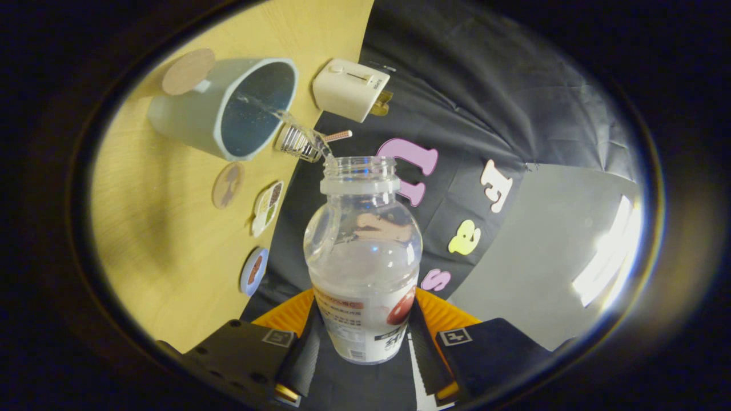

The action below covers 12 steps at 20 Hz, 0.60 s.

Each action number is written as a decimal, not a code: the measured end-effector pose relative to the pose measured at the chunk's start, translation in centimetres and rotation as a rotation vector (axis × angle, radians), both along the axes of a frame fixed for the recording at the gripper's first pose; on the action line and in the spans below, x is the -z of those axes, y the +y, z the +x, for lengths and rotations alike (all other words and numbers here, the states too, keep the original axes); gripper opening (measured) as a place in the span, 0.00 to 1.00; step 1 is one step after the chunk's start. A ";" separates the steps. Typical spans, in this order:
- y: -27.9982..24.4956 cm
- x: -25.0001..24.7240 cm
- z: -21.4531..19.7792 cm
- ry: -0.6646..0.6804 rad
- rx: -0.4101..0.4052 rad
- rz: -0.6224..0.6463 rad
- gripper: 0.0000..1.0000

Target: Take the bottle from table, then pour the juice into the cup, finally place the bottle on the coaster

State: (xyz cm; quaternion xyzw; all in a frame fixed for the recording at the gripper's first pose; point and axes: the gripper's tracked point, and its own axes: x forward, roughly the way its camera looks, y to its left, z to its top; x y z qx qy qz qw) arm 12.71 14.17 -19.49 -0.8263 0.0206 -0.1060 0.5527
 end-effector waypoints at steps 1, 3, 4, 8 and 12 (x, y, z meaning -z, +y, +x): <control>0.1 -0.2 0.1 0.000 -0.004 -0.012 0.76; 0.2 -0.1 0.0 0.009 -0.007 -0.036 0.76; 0.2 -0.1 -0.1 0.014 -0.006 -0.044 0.76; 0.1 -0.4 0.2 0.025 -0.006 -0.081 0.76; 0.1 -0.5 0.1 0.033 -0.007 -0.125 0.76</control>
